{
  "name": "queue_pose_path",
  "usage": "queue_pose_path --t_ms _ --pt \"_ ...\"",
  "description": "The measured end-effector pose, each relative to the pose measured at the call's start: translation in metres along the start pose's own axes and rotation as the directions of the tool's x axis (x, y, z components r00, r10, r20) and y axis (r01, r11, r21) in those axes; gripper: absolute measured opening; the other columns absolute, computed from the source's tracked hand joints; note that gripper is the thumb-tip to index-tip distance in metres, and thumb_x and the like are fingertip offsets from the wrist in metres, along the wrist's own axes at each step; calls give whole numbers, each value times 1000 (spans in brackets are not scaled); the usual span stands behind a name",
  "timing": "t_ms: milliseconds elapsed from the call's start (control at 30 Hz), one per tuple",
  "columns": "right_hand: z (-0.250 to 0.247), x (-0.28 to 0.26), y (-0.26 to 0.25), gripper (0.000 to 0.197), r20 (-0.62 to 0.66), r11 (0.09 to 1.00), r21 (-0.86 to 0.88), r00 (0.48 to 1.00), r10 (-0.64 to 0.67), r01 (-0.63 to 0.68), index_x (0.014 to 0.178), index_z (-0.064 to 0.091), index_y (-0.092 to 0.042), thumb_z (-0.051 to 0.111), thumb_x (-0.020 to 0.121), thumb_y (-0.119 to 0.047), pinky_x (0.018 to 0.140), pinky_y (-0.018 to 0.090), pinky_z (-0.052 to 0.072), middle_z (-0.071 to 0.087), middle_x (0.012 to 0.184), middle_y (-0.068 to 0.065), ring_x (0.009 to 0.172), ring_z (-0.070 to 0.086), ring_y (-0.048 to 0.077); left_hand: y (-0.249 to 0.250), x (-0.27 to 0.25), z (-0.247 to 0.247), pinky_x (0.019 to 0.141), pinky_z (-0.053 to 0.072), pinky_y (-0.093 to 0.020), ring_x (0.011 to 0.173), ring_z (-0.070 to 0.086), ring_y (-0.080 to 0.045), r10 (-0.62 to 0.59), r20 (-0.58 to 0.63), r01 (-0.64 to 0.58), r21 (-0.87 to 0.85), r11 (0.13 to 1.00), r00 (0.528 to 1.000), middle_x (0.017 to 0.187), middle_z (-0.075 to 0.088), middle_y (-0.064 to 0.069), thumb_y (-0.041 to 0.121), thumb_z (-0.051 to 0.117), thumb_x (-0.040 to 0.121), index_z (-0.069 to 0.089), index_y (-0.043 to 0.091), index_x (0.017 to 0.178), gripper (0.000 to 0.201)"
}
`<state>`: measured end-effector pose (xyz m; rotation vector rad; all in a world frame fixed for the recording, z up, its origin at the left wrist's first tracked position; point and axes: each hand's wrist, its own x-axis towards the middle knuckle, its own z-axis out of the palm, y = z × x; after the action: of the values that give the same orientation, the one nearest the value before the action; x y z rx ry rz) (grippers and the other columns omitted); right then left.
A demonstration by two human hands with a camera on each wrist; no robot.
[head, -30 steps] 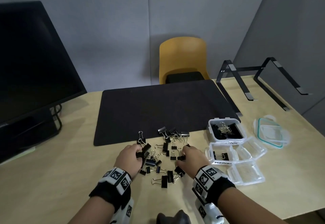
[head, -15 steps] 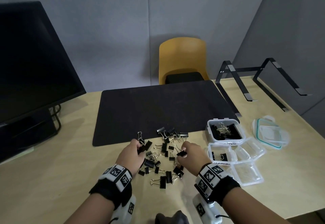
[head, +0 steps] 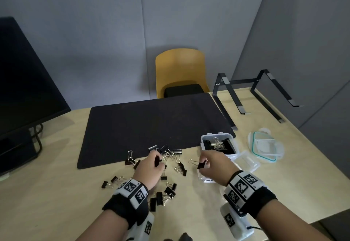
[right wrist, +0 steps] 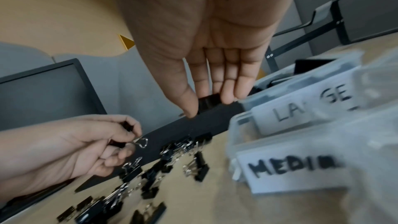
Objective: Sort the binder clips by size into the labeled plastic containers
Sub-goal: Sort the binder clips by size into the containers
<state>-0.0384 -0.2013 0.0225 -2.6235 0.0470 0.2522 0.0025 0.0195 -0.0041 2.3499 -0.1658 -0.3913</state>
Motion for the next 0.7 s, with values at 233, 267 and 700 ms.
queue_pose_path --t_ms 233,267,700 --pt "-21 -11 39 11 64 994 -106 998 29 -22 79 53 -26 63 76 -22 72 20 43 57 92 -7 85 57 13 28 10 20 52 41 -25 66 61 -18 -3 28 3 -20 1000 1000 88 68 -6 20 44 94 38 20 107 14" --pt "-21 -11 42 10 65 991 -129 997 29 -21 80 53 -25 62 78 -22 71 20 42 56 92 -7 85 56 13 32 11 23 53 42 -24 70 62 -17 -3 36 3 -18 1000 999 89 68 -4 21 45 94 40 19 108 15" --pt "-13 -4 66 17 116 974 -206 990 -76 99 97 63 -21 56 82 -18 85 26 47 60 105 -5 102 55 14 76 20 63 67 44 -29 67 51 -9 130 -12 -130 -17 991 991 69 53 8 28 67 82 67 19 82 9"
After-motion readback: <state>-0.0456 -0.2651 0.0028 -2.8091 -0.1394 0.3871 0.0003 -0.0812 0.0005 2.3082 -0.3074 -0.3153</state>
